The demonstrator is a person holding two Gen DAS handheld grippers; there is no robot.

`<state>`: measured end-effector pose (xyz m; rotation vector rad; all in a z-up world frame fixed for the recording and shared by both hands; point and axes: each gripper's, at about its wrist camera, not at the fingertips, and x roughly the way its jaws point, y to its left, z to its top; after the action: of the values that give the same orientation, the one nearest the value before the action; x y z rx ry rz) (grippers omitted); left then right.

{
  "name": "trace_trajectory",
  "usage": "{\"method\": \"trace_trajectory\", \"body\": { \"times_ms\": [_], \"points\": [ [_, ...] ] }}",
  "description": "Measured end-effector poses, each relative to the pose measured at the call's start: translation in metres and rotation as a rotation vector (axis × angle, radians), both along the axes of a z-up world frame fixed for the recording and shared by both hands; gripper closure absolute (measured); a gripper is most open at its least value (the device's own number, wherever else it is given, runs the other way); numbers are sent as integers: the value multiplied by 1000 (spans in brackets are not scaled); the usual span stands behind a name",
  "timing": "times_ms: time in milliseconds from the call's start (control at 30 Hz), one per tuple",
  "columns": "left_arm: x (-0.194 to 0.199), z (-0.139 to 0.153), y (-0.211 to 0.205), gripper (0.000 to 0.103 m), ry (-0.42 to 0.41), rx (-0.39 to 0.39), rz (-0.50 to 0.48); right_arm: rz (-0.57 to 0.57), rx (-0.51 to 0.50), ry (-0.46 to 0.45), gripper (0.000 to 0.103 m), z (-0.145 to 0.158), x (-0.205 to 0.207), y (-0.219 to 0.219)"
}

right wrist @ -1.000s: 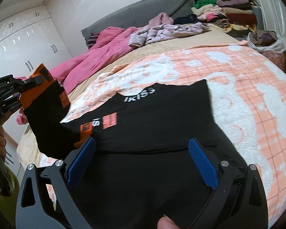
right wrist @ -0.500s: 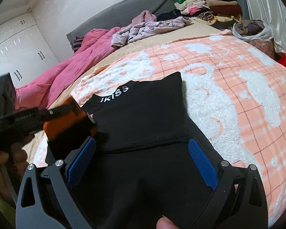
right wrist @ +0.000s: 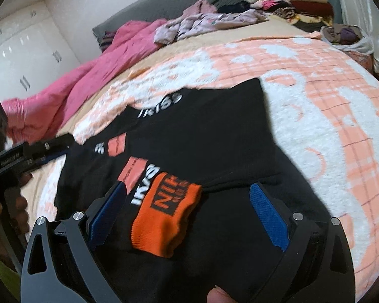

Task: Fold small clothes
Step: 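Grasp the laid orange cuff with the right tool, then straighten the cuff flat along the shirt body with the right tool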

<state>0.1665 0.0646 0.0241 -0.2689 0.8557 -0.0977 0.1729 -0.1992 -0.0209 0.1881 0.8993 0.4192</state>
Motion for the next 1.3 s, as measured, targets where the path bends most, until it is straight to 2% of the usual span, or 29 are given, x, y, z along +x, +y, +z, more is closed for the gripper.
{"method": "trace_trajectory", "body": {
  "times_ms": [67, 133, 267, 333, 367, 400, 433, 467, 500, 733, 933, 1067, 1300],
  "points": [
    [-5, 2, 13, 45, -16, 48, 39, 24, -29, 22, 9, -7, 0, 11],
    [-8, 3, 23, 45, -23, 66, 65, 39, -36, 43, 28, -12, 1, 18],
    [-14, 3, 46, 45, -21, 36, 107, 35, -55, 84, 32, -26, 4, 27],
    [-17, 1, 56, 45, -18, 6, 124, 32, -57, 84, 48, -28, 3, 29],
    [-19, 0, 60, 45, -16, 2, 136, 37, -49, 88, 51, -29, 4, 30],
    [-20, 0, 63, 45, -15, -1, 145, 40, -46, 89, 59, -28, 3, 31],
    [-21, 0, 69, 45, -15, -8, 157, 49, -44, 86, 73, -27, 2, 33],
    [-22, -1, 70, 45, -15, -12, 163, 63, -35, 83, 82, -26, 1, 34],
    [-22, 0, 73, 45, -18, -17, 170, 72, -35, 76, 94, -24, 0, 36],
    [-29, 4, 92, 45, -36, -36, 214, 142, -61, -108, 95, 19, -7, 49],
    [-33, 8, 100, 45, -44, -39, 243, 174, -91, -247, 95, 60, 11, 52],
    [-33, 10, 101, 45, -47, -33, 249, 177, -146, -357, 95, 83, 27, 49],
    [-28, 10, 90, 45, -41, 4, 220, 143, -186, -334, 95, 75, 51, 33]
  ]
}}
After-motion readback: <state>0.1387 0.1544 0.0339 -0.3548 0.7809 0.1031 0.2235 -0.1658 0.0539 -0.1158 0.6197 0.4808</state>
